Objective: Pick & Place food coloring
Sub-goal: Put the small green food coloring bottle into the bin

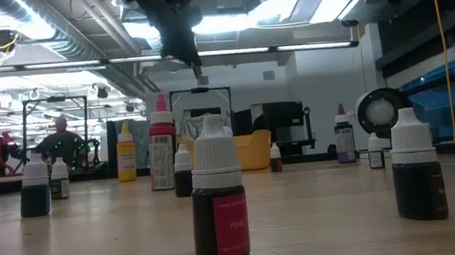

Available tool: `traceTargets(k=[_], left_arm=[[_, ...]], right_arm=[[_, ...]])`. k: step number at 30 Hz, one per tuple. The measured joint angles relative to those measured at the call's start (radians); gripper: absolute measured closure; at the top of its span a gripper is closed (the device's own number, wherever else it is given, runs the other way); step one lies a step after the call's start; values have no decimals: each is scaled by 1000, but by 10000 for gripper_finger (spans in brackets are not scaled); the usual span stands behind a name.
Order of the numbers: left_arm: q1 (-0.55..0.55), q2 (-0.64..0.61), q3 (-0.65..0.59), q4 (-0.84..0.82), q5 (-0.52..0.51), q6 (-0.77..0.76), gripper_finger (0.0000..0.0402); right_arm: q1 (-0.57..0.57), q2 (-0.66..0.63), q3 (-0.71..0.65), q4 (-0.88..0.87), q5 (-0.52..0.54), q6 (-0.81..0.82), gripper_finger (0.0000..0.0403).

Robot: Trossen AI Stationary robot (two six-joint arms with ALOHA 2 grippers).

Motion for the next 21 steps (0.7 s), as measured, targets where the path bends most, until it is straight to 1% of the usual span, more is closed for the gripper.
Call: traceTargets(k=[9, 13, 16, 21], left_arm=[[4, 1, -274, 224, 0, -29, 329], [4, 1, -370, 298, -1, -43, 329], [4, 1, -413, 339, -1, -45, 329], [-1, 50, -393, 344, 0, -43, 328]], right_arm=[[0, 0, 0, 0, 0, -1, 373], [0, 0, 0, 0, 0, -3, 373], [0, 0, 0, 0, 0, -16, 373], [0, 0, 0, 0, 0, -19, 373]])
